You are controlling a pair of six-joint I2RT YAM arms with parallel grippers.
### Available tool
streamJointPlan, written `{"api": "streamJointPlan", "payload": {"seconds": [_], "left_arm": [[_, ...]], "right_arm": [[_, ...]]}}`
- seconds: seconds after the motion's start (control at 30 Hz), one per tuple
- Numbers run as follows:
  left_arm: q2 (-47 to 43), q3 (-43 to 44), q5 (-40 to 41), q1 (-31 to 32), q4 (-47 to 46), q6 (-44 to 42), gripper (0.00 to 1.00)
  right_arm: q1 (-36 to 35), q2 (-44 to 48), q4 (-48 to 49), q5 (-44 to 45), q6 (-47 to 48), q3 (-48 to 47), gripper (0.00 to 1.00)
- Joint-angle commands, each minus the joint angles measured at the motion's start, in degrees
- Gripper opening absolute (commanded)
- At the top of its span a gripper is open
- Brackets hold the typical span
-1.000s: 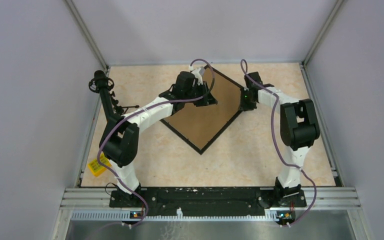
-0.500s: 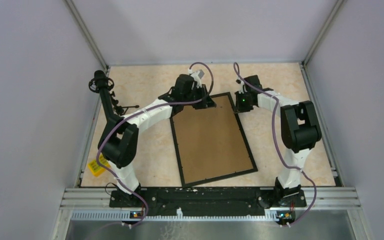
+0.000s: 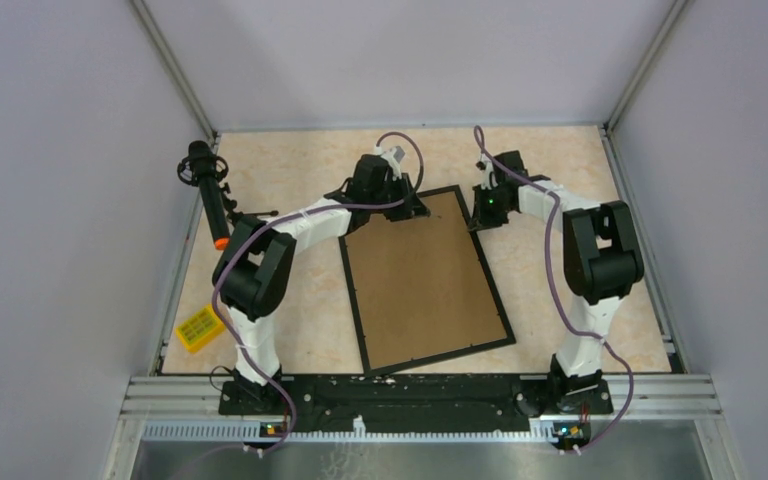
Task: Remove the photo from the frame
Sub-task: Adjust the photo frame at the center of the board, then release the photo frame item from the photo frame.
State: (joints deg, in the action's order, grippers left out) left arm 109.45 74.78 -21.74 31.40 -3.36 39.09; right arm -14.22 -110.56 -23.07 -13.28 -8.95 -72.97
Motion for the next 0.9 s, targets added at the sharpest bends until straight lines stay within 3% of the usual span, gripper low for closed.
{"api": "streamJointPlan", "payload": {"seconds": [0.0,0.23,0.43,0.77,0.87], "left_arm": [[0.86,2.59,1.92,-0.17,-3.90,-0.40,0.00],[6.01,5.79,1.99,-0.85,-4.97,-0.46,0.00],[9.18,7.43,0.17,-1.67,-5.22,0.49,0.00],[13.04,7.78,-6.40,-2.35,-11.09,2.16,0.00],[14.61,8.58,-8.56,-2.93,-11.20,2.48,0.00]], "right_arm": [[-0.47,-8.98,-7.65,2.34,-2.91,0.51,0.00],[-0.01,-13.85,-8.35,-0.93,-11.19,-4.57,0.00],[0.19,-10.98,-7.37,1.08,-17.14,-0.66,0.00],[-0.28,-8.02,-2.11,-5.60,-15.04,4.89,0.00],[-0.20,-7.88,-3.80,-6.54,-12.41,3.92,0.10]]}}
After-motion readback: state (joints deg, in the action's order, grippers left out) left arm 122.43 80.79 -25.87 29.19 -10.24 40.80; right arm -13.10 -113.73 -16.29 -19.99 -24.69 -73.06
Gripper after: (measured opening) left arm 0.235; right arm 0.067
